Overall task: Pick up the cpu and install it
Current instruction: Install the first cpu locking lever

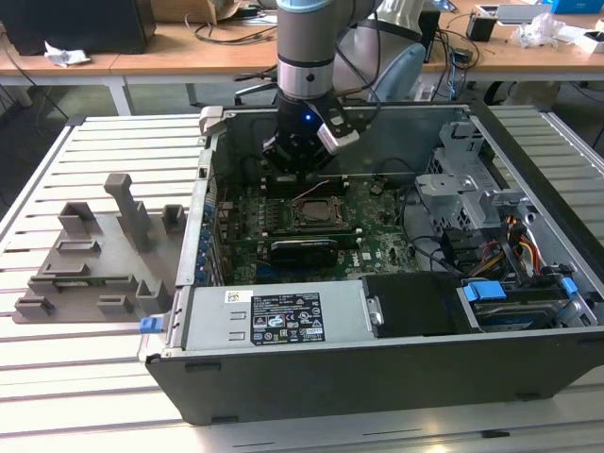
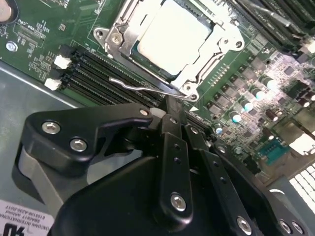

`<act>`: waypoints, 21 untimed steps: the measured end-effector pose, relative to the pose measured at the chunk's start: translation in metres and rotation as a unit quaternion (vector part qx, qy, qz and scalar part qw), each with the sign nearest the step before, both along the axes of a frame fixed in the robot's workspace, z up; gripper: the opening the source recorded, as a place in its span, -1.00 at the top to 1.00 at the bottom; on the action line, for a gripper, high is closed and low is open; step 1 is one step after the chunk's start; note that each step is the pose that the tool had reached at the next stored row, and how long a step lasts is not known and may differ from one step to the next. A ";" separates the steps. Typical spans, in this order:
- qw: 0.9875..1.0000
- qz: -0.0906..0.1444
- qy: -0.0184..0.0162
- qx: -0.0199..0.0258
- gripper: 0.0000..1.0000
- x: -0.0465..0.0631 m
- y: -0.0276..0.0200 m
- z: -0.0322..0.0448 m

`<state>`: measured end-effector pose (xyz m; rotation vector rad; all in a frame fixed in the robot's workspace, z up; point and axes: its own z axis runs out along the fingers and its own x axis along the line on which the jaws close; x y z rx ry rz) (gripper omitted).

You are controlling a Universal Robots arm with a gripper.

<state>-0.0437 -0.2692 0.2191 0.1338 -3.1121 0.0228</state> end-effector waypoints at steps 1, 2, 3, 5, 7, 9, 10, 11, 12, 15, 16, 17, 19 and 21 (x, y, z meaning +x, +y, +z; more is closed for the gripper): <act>1.000 0.000 0.000 0.000 0.79 0.001 0.0000 -0.0014; 1.000 0.000 0.000 0.000 0.79 0.001 0.0001 -0.0021; 1.000 0.000 0.000 0.000 0.79 0.002 0.0001 -0.0034; 1.000 0.000 0.000 0.000 0.79 0.005 0.0001 -0.0056; 1.000 0.000 0.000 0.000 0.79 0.006 0.0001 -0.0072; 1.000 -0.001 0.000 0.000 0.79 0.008 0.0001 -0.0086; 1.000 -0.001 0.000 0.000 0.79 0.008 0.0001 -0.0090; 1.000 -0.002 0.000 0.000 0.79 0.010 0.0001 -0.0094; 1.000 -0.004 0.000 0.000 0.79 0.012 0.0001 -0.0098; 1.000 -0.006 0.000 0.000 0.79 0.018 0.0001 -0.0107; 1.000 -0.007 0.000 0.000 0.79 0.020 0.0001 -0.0111; 1.000 -0.007 0.000 0.000 0.79 0.022 0.0001 -0.0118; 1.000 -0.009 0.000 0.000 0.79 0.025 0.0001 -0.0131; 1.000 -0.010 0.000 0.000 0.79 0.027 0.0001 -0.0137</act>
